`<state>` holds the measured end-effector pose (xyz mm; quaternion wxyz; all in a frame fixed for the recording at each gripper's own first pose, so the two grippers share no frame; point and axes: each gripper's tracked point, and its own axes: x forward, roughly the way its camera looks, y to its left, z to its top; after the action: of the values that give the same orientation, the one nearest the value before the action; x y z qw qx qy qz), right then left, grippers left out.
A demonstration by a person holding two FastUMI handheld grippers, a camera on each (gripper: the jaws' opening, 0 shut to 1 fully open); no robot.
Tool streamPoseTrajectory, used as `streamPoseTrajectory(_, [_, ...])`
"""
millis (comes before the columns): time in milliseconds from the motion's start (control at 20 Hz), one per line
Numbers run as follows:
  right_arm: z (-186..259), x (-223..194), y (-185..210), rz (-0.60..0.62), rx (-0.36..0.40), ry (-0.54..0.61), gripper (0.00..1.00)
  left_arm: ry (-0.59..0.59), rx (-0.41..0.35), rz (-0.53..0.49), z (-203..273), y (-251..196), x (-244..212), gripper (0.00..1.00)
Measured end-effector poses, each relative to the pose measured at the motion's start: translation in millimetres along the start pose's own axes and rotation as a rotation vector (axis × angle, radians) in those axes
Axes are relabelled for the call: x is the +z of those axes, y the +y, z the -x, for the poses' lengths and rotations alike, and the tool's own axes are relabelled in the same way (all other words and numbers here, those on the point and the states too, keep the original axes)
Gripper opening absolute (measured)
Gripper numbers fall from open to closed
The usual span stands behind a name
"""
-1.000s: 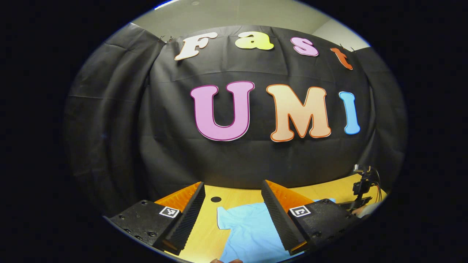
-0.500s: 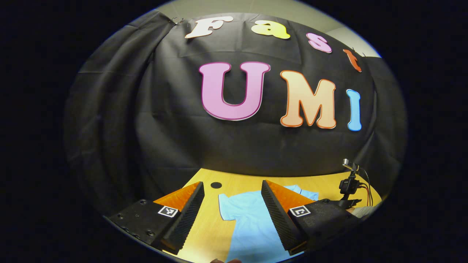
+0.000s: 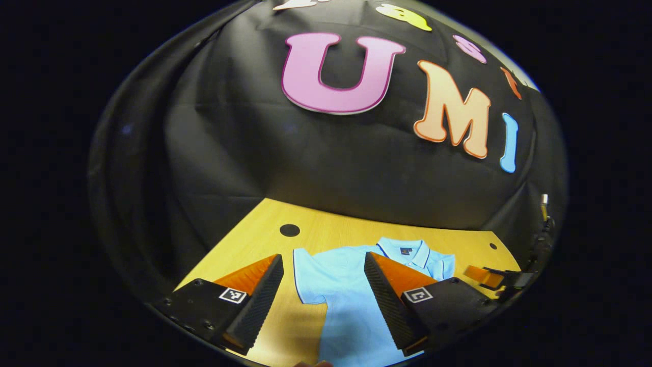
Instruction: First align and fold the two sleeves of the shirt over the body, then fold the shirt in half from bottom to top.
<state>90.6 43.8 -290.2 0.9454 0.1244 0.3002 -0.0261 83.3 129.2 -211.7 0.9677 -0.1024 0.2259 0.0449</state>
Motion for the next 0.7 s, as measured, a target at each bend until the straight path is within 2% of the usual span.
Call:
streamPoseTrajectory(200, [45.9,-11.9,-43.0,-0.006,-0.082,-0.003,0.97,0.088,0.02,0.054,-50.9,12.1,-32.6,0.96])
streamPoseTrajectory(450, [85.3,-49.2,-89.7,0.025,-0.195,0.056,0.97,0.186,0.084,-0.053,-107.2,33.5,-73.9,0.96])
streamPoseTrajectory(700, [104.5,-53.3,-102.6,0.037,-0.226,0.063,0.98,0.255,0.113,-0.106,-124.0,35.4,-99.6,0.96])
